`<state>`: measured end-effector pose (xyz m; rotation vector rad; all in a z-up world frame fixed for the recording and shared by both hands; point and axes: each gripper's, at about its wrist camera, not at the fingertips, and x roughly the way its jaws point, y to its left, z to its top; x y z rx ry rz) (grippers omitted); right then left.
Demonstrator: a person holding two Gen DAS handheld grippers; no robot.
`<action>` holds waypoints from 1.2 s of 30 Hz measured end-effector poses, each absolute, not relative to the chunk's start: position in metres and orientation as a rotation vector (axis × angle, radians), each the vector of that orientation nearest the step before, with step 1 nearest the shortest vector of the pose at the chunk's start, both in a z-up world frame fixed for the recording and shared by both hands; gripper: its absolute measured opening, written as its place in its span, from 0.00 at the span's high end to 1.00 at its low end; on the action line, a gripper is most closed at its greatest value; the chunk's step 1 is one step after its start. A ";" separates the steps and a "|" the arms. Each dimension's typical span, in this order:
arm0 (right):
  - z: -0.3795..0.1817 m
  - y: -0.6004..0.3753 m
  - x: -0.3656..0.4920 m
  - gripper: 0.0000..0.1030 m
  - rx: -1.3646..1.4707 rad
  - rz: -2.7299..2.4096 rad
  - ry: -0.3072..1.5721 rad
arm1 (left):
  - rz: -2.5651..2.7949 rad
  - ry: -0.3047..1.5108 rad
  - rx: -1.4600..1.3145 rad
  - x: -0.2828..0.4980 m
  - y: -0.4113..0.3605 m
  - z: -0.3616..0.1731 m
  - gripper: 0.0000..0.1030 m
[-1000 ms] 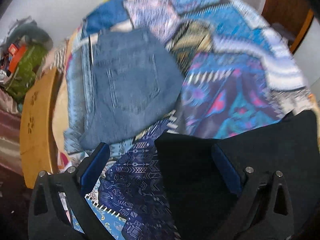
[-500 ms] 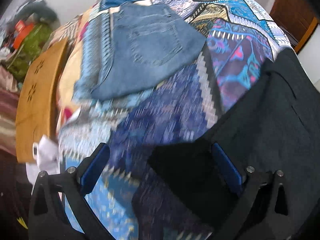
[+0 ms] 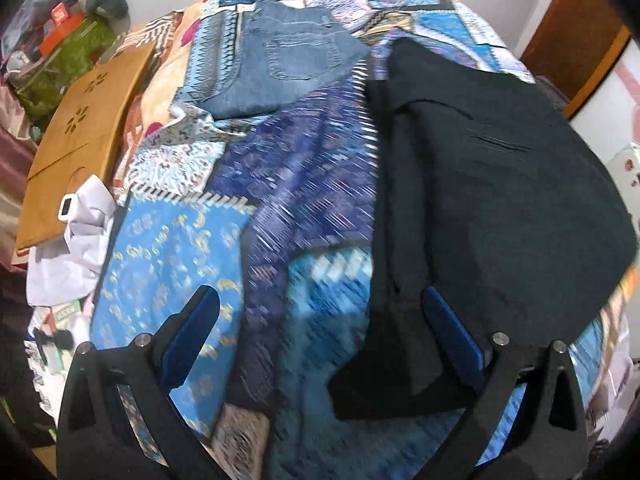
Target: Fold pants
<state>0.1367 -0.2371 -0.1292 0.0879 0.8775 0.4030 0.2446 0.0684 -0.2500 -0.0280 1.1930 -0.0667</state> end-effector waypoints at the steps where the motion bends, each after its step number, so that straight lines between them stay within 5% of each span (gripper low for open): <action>1: -0.130 -0.235 0.137 0.31 0.082 0.404 0.877 | -0.074 1.185 -0.030 0.240 0.066 -0.249 0.00; 7: -0.134 -0.227 0.137 0.31 0.061 0.402 0.873 | -0.046 1.091 -0.023 0.226 0.063 -0.226 0.00; 11: -0.146 -0.224 0.143 0.32 0.049 0.385 0.907 | -0.080 1.031 -0.009 0.215 0.053 -0.212 0.11; 15: -0.160 -0.221 0.146 0.45 0.064 0.405 0.930 | -0.102 1.029 0.038 0.211 0.039 -0.221 0.33; 22: -0.168 -0.222 0.145 0.60 0.099 0.442 0.941 | -0.043 1.020 0.062 0.212 0.048 -0.235 0.41; 31: -0.138 -0.235 0.157 0.62 0.048 0.394 0.892 | 0.025 0.970 0.090 0.233 0.073 -0.207 0.42; 36: -0.122 -0.235 0.188 0.62 0.055 0.413 0.864 | -0.028 0.886 0.090 0.260 0.057 -0.183 0.32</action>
